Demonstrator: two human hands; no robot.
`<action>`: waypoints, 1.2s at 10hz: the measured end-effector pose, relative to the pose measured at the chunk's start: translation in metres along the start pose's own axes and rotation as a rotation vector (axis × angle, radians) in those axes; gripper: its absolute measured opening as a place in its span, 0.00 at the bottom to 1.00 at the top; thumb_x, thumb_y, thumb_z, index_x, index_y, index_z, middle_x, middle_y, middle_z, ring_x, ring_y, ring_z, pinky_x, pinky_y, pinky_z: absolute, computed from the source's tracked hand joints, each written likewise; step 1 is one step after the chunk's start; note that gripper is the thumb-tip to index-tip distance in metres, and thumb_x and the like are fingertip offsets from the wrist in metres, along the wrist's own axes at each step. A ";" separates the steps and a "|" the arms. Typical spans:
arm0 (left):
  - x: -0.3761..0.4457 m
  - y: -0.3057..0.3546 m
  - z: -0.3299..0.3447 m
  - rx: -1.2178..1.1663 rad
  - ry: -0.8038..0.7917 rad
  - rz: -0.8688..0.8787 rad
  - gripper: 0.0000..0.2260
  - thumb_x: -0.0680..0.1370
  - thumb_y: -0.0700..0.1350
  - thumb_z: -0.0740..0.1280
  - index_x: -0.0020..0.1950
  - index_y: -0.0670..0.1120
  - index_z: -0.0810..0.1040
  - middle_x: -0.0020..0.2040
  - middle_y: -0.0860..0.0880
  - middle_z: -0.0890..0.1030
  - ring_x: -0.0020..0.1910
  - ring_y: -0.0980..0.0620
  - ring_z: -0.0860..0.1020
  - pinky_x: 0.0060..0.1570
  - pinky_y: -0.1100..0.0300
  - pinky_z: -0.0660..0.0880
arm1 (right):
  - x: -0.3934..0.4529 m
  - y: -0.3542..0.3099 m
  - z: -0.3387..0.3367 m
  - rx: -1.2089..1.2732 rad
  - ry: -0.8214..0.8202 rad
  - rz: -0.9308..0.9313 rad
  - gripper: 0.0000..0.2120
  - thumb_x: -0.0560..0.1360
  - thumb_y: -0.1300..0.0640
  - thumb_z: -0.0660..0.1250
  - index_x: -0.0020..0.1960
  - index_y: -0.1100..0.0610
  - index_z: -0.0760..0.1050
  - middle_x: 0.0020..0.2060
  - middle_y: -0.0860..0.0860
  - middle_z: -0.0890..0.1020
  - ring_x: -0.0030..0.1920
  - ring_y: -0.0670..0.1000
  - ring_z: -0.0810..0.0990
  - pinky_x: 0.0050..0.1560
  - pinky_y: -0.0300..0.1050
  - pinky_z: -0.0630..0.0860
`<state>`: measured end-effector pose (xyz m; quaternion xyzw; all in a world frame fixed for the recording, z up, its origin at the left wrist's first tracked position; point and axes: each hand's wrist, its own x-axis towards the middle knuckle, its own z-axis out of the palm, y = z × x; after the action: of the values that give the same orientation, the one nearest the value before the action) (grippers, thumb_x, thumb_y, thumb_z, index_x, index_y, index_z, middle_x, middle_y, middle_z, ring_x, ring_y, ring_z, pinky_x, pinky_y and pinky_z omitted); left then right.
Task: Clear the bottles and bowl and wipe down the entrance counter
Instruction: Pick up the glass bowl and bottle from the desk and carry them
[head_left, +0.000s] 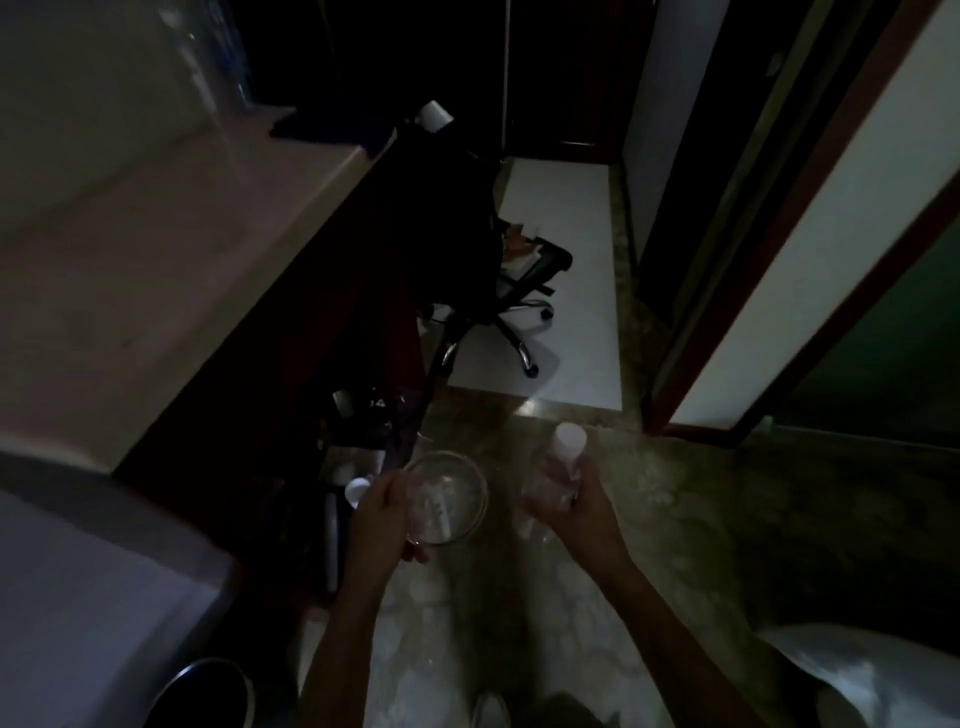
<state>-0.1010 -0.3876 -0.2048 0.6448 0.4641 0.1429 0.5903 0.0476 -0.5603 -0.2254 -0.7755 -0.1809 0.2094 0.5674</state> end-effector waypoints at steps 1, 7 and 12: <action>0.058 0.037 0.001 -0.040 0.081 0.041 0.10 0.83 0.46 0.58 0.54 0.46 0.79 0.43 0.46 0.81 0.30 0.56 0.80 0.22 0.68 0.74 | 0.059 -0.021 0.015 0.023 -0.058 0.001 0.20 0.72 0.63 0.73 0.56 0.48 0.69 0.47 0.41 0.78 0.48 0.44 0.80 0.45 0.34 0.76; 0.303 0.319 -0.135 -0.079 0.691 0.314 0.14 0.84 0.42 0.57 0.46 0.41 0.80 0.30 0.44 0.72 0.15 0.51 0.66 0.16 0.69 0.60 | 0.501 -0.316 0.207 0.171 -0.554 -0.587 0.21 0.66 0.50 0.79 0.56 0.49 0.77 0.51 0.49 0.83 0.53 0.50 0.83 0.54 0.52 0.80; 0.475 0.322 -0.270 -0.281 0.982 -0.112 0.14 0.81 0.39 0.60 0.64 0.37 0.75 0.35 0.50 0.74 0.29 0.51 0.74 0.26 0.65 0.74 | 0.613 -0.415 0.483 0.105 -0.801 -0.646 0.24 0.68 0.52 0.76 0.60 0.54 0.70 0.48 0.47 0.77 0.45 0.45 0.77 0.46 0.39 0.75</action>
<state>0.0906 0.1873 -0.0183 0.3901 0.6970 0.4580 0.3903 0.2932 0.2666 -0.0318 -0.5097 -0.6036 0.3126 0.5274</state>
